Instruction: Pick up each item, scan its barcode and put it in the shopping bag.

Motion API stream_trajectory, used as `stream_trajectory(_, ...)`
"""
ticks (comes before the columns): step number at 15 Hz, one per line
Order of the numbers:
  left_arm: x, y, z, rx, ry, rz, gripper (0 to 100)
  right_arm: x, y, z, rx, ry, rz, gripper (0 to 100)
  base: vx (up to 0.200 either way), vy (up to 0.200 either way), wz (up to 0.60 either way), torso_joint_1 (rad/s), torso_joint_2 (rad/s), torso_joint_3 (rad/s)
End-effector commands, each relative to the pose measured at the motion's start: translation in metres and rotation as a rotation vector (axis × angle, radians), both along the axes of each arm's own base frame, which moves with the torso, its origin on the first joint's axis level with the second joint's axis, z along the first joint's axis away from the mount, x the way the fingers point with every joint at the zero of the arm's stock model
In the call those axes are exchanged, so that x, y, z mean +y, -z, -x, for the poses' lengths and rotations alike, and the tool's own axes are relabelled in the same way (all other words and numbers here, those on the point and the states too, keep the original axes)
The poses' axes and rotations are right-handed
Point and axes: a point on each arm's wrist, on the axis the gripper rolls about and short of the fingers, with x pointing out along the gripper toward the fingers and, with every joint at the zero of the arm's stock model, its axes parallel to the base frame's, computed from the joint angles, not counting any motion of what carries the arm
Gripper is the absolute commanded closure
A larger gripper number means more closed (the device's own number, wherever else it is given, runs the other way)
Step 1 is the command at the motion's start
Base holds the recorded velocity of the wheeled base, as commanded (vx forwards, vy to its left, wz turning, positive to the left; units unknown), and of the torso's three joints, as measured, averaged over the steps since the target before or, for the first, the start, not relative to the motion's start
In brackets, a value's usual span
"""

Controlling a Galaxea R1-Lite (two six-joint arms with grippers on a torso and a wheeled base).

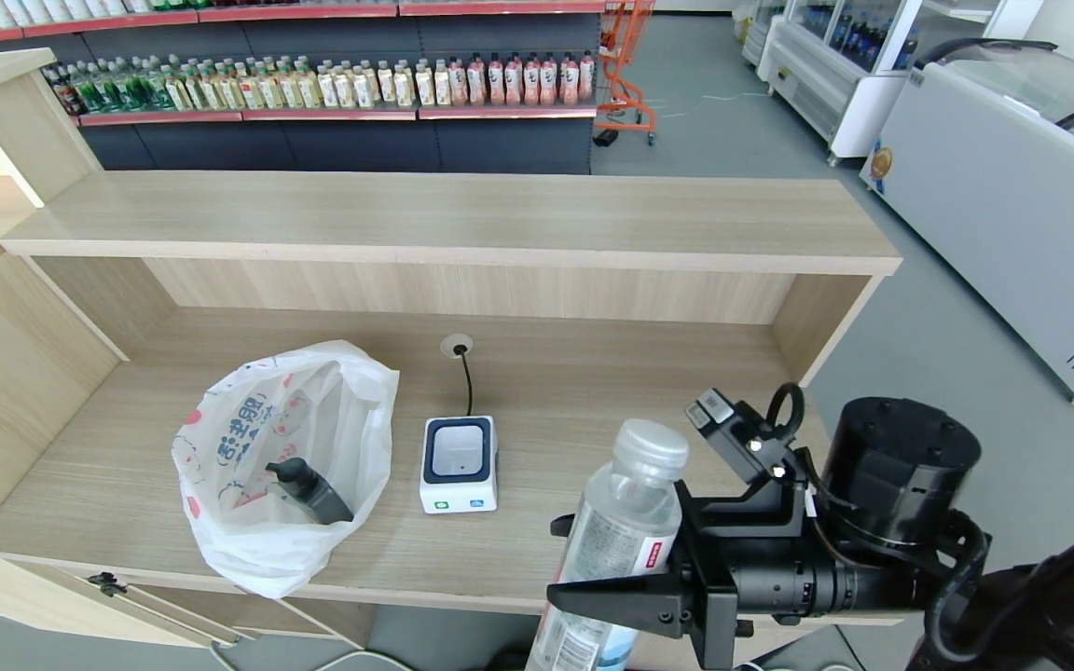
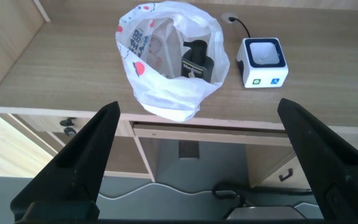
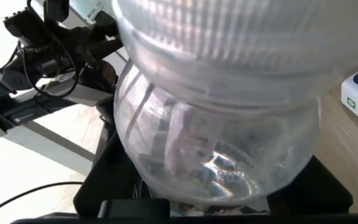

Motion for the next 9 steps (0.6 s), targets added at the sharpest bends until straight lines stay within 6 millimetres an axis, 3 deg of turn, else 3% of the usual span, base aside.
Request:
stream_trajectory(1, 0.0000, 0.0000, 0.0000, -0.001, 0.001, 0.000, 0, 0.0070, 0.0062, -0.0013, 0.011, -0.015, 0.011, 100, 0.000, 0.000, 0.00, 0.000, 0.00, 0.000)
stream_trajectory(9, 0.0000, 0.0000, 0.0000, -0.001, 0.001, 0.000, 0, 0.0121, 0.0092, -0.0057, 0.015, -0.016, 0.014, 100, 0.000, 0.000, 0.00, 0.000, 0.00, 0.000)
